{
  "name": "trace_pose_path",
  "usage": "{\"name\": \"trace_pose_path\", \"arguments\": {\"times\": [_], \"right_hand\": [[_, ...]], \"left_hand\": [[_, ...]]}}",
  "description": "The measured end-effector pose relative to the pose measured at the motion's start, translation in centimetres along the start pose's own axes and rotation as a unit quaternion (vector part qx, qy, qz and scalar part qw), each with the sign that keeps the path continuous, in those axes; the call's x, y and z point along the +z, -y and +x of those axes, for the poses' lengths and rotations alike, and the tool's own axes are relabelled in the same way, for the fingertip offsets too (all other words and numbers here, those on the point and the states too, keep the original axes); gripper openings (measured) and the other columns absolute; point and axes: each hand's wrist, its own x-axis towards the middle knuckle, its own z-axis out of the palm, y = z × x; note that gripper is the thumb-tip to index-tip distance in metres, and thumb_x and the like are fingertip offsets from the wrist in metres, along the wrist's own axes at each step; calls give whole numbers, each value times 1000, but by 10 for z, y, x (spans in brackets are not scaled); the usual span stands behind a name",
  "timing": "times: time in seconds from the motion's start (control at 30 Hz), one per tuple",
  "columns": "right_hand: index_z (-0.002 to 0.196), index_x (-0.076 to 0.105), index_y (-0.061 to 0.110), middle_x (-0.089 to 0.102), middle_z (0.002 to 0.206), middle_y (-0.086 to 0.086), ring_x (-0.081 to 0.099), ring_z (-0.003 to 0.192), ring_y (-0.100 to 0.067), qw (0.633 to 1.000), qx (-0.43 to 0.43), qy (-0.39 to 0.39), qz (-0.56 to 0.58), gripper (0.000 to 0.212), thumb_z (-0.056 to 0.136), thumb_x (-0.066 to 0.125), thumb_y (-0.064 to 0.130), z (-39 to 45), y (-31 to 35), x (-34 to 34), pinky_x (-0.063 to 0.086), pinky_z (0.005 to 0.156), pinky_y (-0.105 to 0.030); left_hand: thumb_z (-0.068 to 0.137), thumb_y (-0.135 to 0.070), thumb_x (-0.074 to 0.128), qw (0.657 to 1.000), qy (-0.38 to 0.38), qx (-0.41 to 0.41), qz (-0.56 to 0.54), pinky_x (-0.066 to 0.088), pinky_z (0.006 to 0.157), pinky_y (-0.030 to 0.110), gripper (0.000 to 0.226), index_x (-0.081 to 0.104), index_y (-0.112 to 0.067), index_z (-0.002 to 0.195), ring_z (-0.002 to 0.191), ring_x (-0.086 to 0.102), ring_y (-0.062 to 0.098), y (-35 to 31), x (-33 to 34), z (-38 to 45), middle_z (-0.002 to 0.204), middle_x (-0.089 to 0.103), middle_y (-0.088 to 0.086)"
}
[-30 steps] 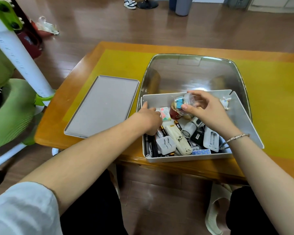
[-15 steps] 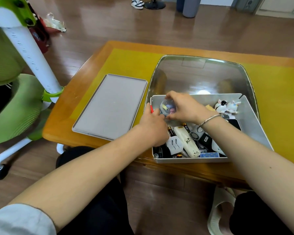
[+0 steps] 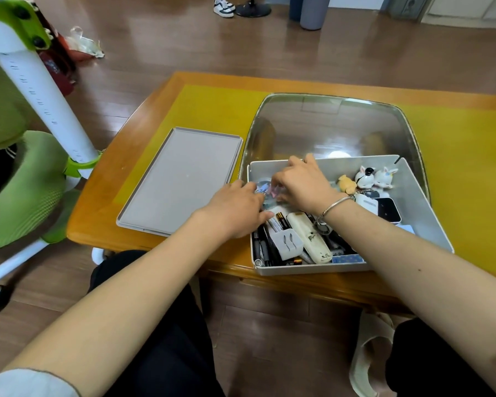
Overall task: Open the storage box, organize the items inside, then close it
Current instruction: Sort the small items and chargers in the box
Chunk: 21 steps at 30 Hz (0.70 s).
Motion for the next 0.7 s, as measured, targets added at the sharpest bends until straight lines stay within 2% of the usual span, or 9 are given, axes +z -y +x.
{"name": "trace_pose_path", "arguments": {"times": [0.17,0.27,0.37,0.43,0.53,0.63,0.7], "right_hand": [[100,66,26,68,91,3,44,100,-21,999,24,-19,13,17,84,62,20,-10,-6,-3,27,81,-37],[101,67,19,69,96,-1,49,97,-25,996,51,-50,54,27,80,60,3,-24,-15,-7,36,81,-37],[105,66,15,65,104,-7,58,99,-29,991,76,-20,108,32,80,54,-1,-43,-12,-9,48,79,-36],[110,64,16,64,109,-8,59,100,-30,992,69,29,100,37,81,49,-1,-52,-5,-7,48,75,-34],[113,62,12,63,110,-11,59,100,-29,990,54,80,106,35,84,45,0,-56,3,-2,45,72,-31],[111,61,9,64,110,-13,59,101,-29,986,43,120,111,29,90,42,6,-53,7,3,50,81,-38],[108,61,8,66,107,-13,60,99,-30,983,44,141,107,27,91,40,8,-52,7,5,50,82,-40]], "left_hand": [[99,-53,19,1000,-11,-8,12,28,103,42,57,50,-17,131,126,37,29,2,1,8,132,51,6],[100,-49,19,999,-30,-19,30,16,109,45,53,50,-19,131,134,28,31,1,2,14,133,51,6],[99,-53,18,999,-15,2,41,-5,113,52,55,45,-26,139,144,9,31,-6,6,18,145,42,5],[96,-59,18,999,15,17,39,-12,111,53,58,44,-31,140,145,5,29,-13,11,20,151,34,3],[95,-62,17,997,50,10,57,-14,110,56,61,50,-32,136,145,7,28,-19,16,21,156,23,4],[96,-61,17,996,58,-6,65,-8,111,58,61,53,-29,134,144,10,27,-21,17,22,158,18,3],[96,-60,17,996,51,-9,67,-5,112,59,61,53,-28,133,143,13,27,-21,18,23,158,20,2]]}}
